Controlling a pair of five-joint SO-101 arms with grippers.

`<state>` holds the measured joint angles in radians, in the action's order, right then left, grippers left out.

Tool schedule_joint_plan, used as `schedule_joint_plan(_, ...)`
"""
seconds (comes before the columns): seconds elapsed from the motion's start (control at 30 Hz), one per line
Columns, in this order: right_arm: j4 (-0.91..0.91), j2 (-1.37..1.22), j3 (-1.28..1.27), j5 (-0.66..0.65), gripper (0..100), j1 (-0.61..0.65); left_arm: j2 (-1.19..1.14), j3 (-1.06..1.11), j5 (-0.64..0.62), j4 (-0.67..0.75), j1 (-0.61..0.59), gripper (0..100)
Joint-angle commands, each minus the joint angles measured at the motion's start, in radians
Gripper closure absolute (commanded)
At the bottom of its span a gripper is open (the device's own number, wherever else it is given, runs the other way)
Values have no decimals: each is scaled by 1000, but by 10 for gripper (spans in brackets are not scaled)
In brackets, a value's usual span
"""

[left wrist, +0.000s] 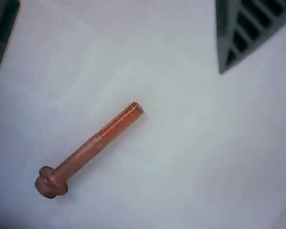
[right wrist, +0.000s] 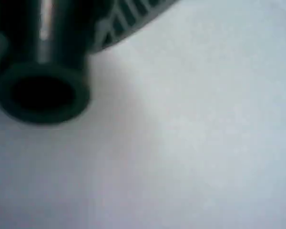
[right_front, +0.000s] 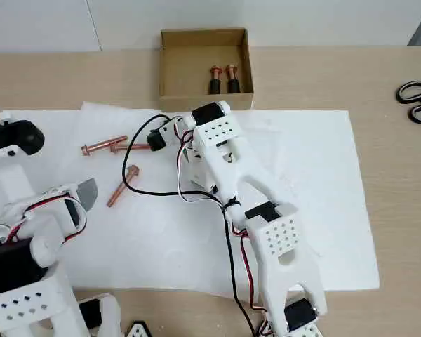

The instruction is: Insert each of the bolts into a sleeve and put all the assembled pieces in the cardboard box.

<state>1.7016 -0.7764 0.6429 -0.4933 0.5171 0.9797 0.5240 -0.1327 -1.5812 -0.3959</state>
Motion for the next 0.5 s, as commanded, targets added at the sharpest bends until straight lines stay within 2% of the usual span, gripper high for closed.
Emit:
schedule_joint_plan(0.0,8,41,5,-3,992,7,6,-5,-5,-8,-5,724)
schedule_joint_plan(0.23,22,139,5,98,994,5,6,-5,-5,-8,-5,724)
schedule_joint_plan(0.47,36,291,-3,279,995,5,6,-5,-5,-8,-5,724)
